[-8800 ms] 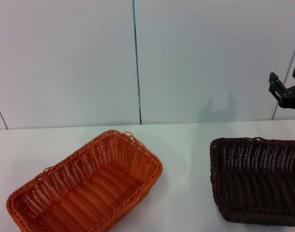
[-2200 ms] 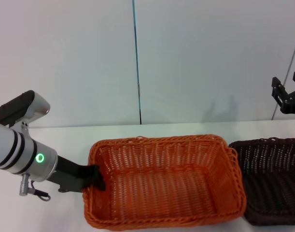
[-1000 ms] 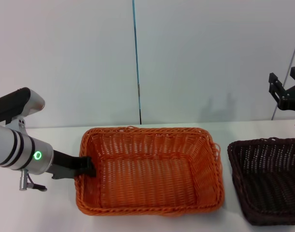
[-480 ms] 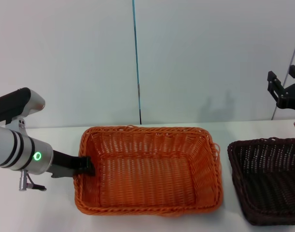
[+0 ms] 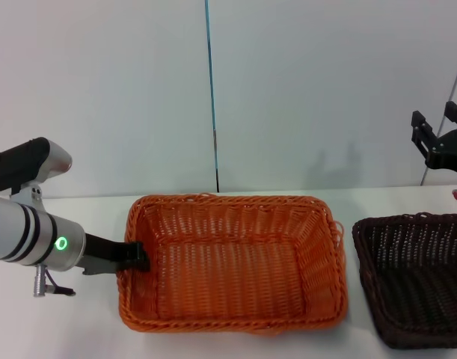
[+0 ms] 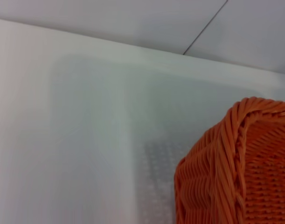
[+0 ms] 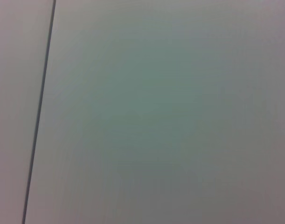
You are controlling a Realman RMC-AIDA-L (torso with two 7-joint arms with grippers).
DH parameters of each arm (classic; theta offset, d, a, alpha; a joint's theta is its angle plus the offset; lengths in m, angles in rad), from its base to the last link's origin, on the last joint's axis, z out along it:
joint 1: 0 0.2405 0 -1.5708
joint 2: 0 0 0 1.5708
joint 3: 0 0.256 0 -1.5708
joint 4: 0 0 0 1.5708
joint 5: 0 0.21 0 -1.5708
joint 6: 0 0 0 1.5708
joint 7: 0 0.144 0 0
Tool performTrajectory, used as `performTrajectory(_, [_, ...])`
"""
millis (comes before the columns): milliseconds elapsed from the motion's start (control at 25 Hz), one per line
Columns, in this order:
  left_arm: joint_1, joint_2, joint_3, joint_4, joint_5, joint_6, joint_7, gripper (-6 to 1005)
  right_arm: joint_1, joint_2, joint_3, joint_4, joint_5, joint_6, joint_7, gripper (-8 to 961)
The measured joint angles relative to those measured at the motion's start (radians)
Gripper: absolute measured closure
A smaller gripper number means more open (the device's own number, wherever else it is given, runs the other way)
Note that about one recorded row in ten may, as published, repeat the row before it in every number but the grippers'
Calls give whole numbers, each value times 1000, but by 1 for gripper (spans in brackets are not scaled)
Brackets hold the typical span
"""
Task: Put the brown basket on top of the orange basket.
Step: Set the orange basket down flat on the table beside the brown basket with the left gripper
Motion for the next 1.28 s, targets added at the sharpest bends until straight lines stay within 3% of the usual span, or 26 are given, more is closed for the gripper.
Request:
performTrajectory(560, [13, -12, 0, 1, -1, 25, -2, 857, -6, 0, -4, 8, 0, -7, -9, 453])
performTrajectory(1280, [39, -55, 9, -3, -1, 112, 56, 863, -11, 1, -7, 9, 0, -1, -12, 453])
